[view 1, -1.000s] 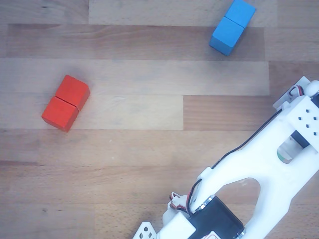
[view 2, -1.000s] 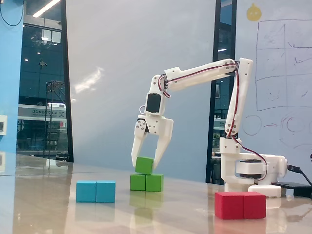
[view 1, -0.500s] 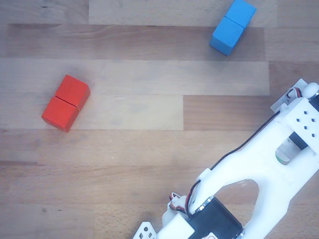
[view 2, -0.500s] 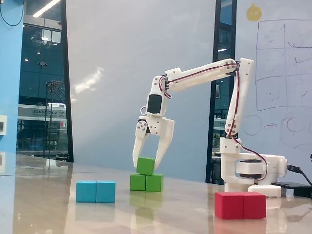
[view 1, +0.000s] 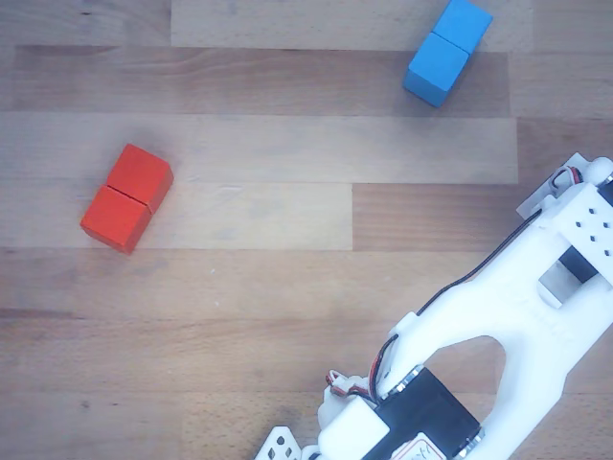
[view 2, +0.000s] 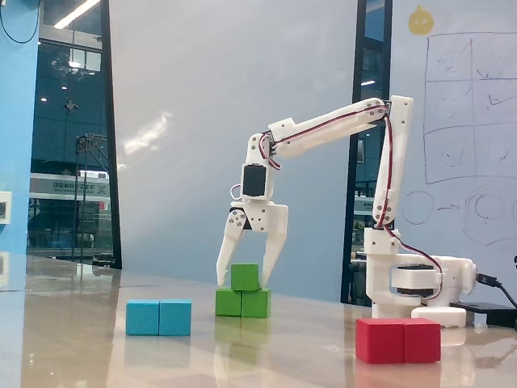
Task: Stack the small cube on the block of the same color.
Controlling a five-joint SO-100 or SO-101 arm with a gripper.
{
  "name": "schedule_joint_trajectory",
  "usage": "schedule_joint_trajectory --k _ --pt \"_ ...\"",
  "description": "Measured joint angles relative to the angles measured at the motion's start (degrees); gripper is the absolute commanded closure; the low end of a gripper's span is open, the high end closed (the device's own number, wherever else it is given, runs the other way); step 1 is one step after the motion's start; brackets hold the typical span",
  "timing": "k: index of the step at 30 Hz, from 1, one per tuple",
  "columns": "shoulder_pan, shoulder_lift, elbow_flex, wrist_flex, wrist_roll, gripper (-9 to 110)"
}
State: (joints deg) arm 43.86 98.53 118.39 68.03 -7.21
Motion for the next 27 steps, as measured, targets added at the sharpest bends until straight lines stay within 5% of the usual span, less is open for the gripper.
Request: schedule_joint_trajectory --k 14,27 --pt "0.0 0.0 0.0 0.0 0.0 59" --pt "0.0 -0.09 -4.22 0.09 -0.26 58"
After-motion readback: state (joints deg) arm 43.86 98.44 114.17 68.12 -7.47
